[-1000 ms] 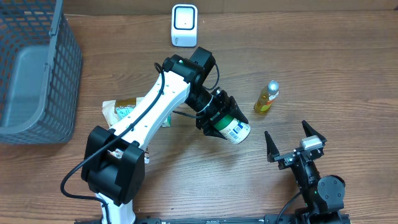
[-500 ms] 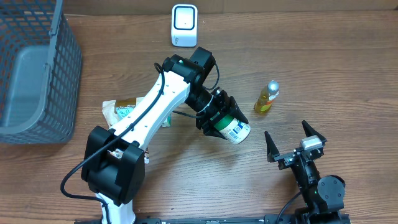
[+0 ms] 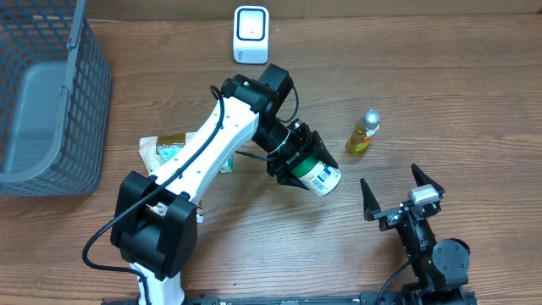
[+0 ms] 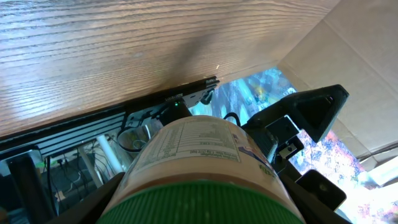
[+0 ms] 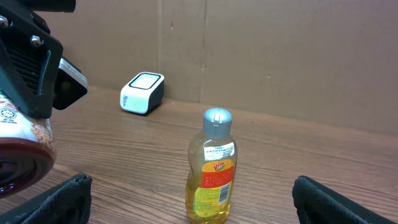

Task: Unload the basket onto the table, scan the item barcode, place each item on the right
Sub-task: 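Lift and tilt the container with the left gripper, then carry the container with the left gripper up to the white scanner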

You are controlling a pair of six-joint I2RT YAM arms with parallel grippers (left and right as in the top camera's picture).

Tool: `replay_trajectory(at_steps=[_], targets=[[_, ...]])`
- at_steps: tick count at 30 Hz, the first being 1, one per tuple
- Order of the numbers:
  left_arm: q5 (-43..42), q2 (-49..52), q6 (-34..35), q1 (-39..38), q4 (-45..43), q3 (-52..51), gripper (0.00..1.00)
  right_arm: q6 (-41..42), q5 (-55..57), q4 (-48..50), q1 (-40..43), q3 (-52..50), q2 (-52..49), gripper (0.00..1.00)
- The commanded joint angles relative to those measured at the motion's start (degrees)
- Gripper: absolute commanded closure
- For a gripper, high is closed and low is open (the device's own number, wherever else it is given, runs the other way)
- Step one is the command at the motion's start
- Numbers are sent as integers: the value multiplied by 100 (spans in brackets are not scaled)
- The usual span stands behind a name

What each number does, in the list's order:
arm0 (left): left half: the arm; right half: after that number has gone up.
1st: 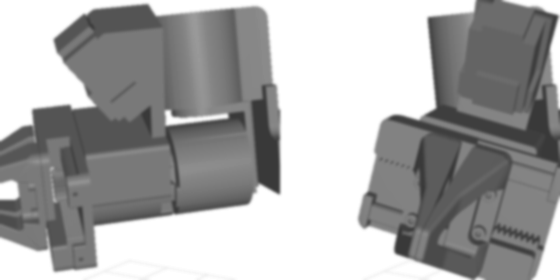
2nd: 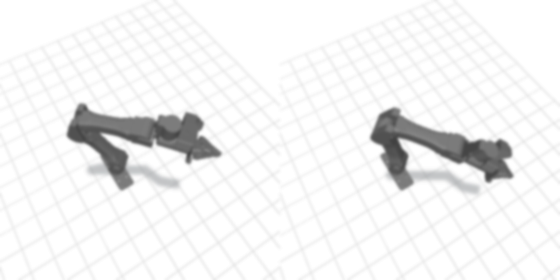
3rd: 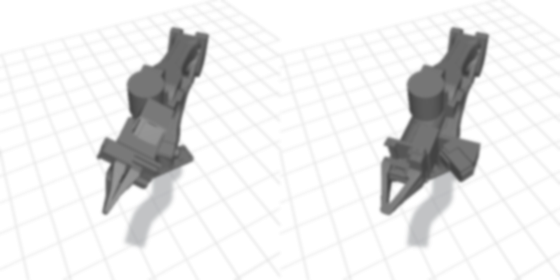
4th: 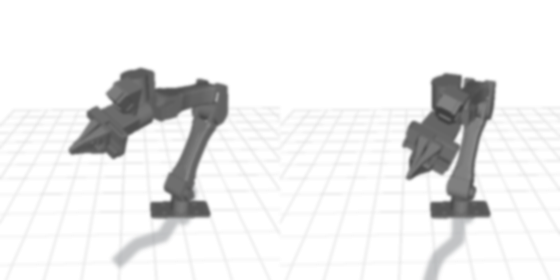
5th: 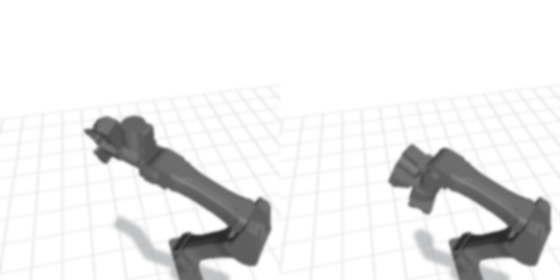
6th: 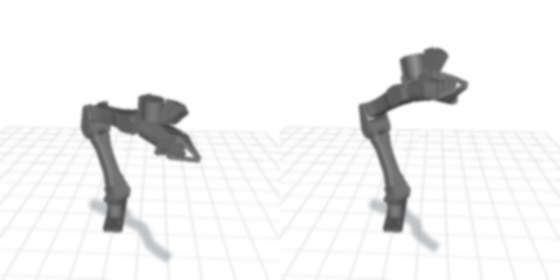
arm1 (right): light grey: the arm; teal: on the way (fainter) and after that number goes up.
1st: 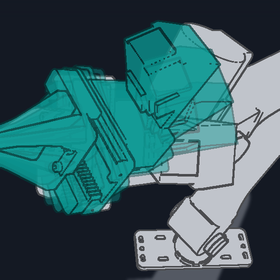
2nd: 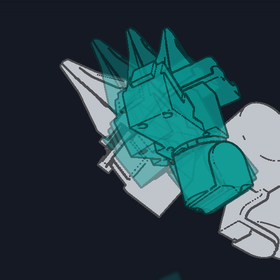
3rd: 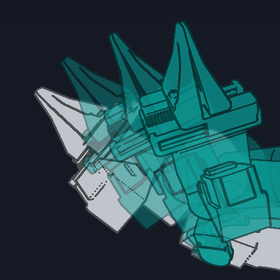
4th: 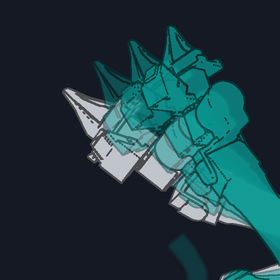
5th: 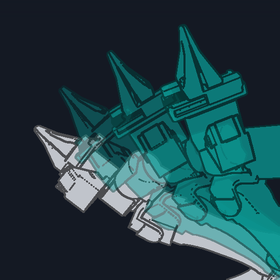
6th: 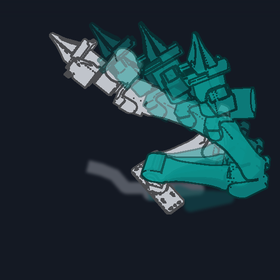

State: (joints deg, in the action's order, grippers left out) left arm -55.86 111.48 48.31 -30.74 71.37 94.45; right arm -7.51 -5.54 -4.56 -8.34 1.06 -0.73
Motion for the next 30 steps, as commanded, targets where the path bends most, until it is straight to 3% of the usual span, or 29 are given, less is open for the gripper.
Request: replay_trajectory(at_steps=[1, 7, 11, 20, 22, 25, 30], targets=[[-424, -26, 146, 9, 22, 140, 88, 13, 35, 17, 17, -61, 57, 0], [-236, -26, 144, 9, 20, 140, 86, 13, 37, 17, 17, -61, 57, 0], [511, -26, 146, 9, 13, 138, 84, 13, 35, 17, 17, -61, 57, 0], [4286, -26, 142, -2, 13, 138, 89, 15, 35, 17, 17, -61, 57, 0], [4760, -26, 138, -2, -81, 138, 90, 13, 35, 17, 17, -61, 57, 0], [5007, -26, -278, 48, -446, 140, 91, 13, 35, 17, 17, -61, 57, 0], [4662, -26, -1508, 278, -820, 385, 91, 13, 35, 17, 17, -61, 57, 0]])
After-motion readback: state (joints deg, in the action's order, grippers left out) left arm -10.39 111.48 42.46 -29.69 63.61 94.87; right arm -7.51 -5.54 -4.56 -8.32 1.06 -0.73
